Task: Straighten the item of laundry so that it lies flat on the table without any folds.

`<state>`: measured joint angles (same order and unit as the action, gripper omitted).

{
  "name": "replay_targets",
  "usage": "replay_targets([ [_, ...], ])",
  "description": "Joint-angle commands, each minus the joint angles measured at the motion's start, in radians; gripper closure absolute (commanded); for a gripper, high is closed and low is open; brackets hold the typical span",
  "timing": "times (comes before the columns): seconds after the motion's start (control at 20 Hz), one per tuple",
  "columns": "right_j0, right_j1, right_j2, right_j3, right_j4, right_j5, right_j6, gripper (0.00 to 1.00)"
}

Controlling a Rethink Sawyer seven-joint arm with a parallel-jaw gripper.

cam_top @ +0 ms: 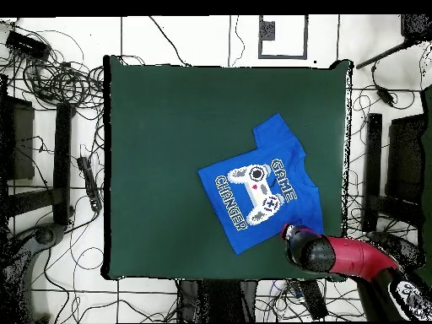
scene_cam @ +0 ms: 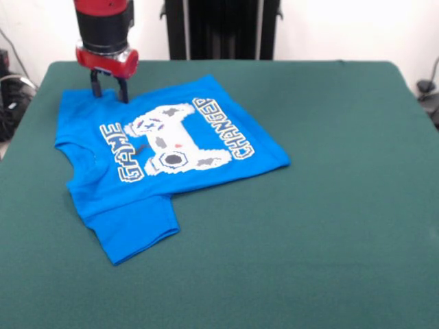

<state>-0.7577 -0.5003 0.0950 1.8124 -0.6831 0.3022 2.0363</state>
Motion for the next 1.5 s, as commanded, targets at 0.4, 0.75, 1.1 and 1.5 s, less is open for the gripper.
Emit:
replay_targets([
  [0.4, -0.003, 0.221, 0.005, -0.1, -0.097, -0.163, 0.024, 1.0],
  [0.75, -0.016, 0.218, 0.021, -0.086, -0.085, -0.139, 0.009, 1.0],
  [1.1, -0.017, 0.213, 0.023, -0.081, -0.083, -0.13, 0.005, 1.0],
  [1.5, -0.026, 0.184, 0.006, -0.04, -0.102, -0.143, 0.002, 1.0],
])
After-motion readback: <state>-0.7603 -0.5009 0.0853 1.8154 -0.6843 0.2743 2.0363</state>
